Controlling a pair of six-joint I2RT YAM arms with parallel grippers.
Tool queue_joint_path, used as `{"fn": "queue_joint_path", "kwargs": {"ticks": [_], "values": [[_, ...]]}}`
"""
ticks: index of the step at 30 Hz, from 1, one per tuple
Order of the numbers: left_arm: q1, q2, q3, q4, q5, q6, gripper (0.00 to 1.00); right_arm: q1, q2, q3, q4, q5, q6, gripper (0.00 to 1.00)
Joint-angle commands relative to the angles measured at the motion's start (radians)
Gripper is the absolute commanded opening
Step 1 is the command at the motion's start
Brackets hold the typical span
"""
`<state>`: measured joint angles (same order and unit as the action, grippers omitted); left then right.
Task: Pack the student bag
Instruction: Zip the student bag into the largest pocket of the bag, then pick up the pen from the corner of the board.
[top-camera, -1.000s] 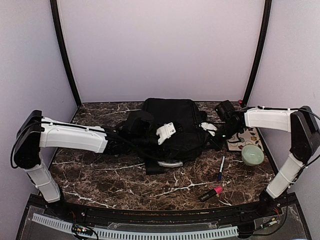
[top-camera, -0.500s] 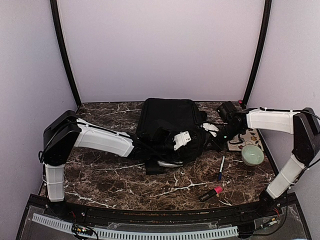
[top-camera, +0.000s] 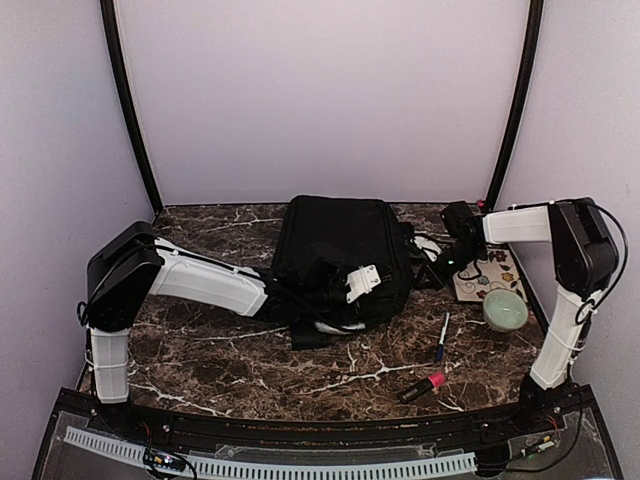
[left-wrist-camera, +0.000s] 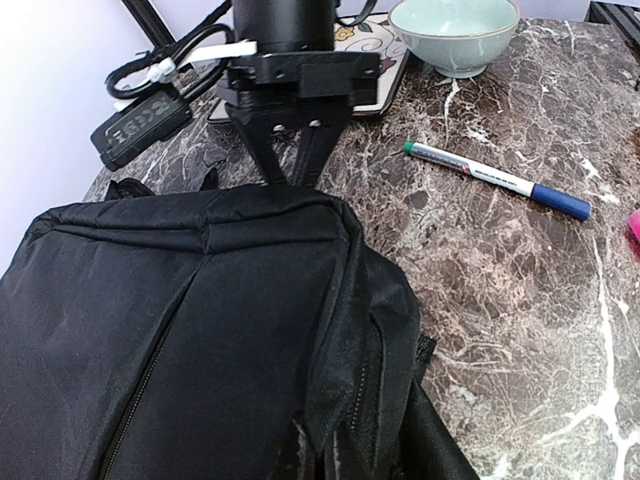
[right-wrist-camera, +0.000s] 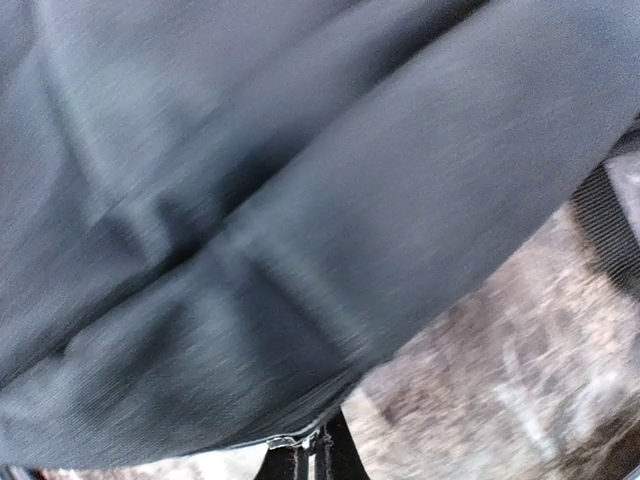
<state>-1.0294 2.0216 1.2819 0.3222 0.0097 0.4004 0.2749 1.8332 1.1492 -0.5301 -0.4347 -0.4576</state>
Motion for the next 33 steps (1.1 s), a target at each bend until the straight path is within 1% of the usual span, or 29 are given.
{"fn": "queue_joint_path", "kwargs": {"ticks": [1, 7, 8, 10, 13, 14, 15, 17, 18, 20, 21, 24, 26, 28, 30, 31, 33], "values": [[0.006, -0.052, -0.020, 0.027, 0.023, -0.024, 0.00, -0.031, 0.068, 0.072, 0.047, 0.083, 0.054, 0.00], [0.005, -0.048, -0.018, 0.043, 0.048, -0.051, 0.00, -0.032, 0.107, 0.099, 0.066, 0.078, 0.074, 0.00], [0.005, -0.045, -0.014, 0.046, 0.049, -0.058, 0.00, -0.032, 0.099, 0.095, 0.063, 0.074, 0.076, 0.02], [0.005, -0.033, 0.001, 0.052, 0.054, -0.081, 0.00, -0.032, 0.066, 0.076, 0.054, 0.082, 0.072, 0.09], [0.005, 0.000, 0.036, 0.054, 0.076, -0.109, 0.00, -0.037, -0.039, 0.032, 0.032, 0.095, 0.048, 0.20], [0.005, 0.010, 0.049, 0.054, 0.086, -0.118, 0.03, -0.041, -0.081, 0.016, 0.025, 0.096, 0.041, 0.25], [0.005, 0.018, 0.058, 0.053, 0.091, -0.127, 0.11, -0.043, -0.125, 0.011, 0.010, 0.092, 0.030, 0.28], [0.005, 0.024, 0.079, 0.041, 0.088, -0.148, 0.34, -0.045, -0.216, -0.032, -0.031, 0.066, -0.011, 0.34], [0.005, 0.022, 0.087, 0.026, 0.084, -0.159, 0.42, -0.045, -0.262, -0.045, -0.056, 0.041, -0.044, 0.36], [0.006, 0.003, 0.105, -0.011, 0.070, -0.162, 0.54, -0.045, -0.345, -0.075, -0.110, -0.013, -0.121, 0.38], [0.006, -0.015, 0.103, -0.028, 0.064, -0.156, 0.58, -0.044, -0.379, -0.092, -0.131, -0.034, -0.166, 0.39], [0.007, -0.085, 0.081, -0.065, 0.027, -0.137, 0.66, -0.032, -0.438, -0.127, -0.208, -0.076, -0.237, 0.43], [0.015, -0.143, 0.062, -0.102, -0.011, -0.126, 0.70, -0.018, -0.445, -0.130, -0.269, -0.115, -0.261, 0.43], [0.049, -0.190, 0.072, -0.188, -0.007, -0.173, 0.76, -0.001, -0.457, -0.137, -0.305, -0.144, -0.276, 0.45], [0.112, -0.220, 0.096, -0.289, 0.061, -0.220, 0.76, 0.024, -0.490, -0.164, -0.291, -0.147, -0.277, 0.46], [0.143, -0.242, 0.092, -0.313, 0.070, -0.230, 0.76, 0.037, -0.509, -0.183, -0.270, -0.140, -0.277, 0.47], [0.184, -0.271, 0.064, -0.332, 0.039, -0.208, 0.76, 0.074, -0.535, -0.212, -0.238, -0.121, -0.277, 0.49]]}}
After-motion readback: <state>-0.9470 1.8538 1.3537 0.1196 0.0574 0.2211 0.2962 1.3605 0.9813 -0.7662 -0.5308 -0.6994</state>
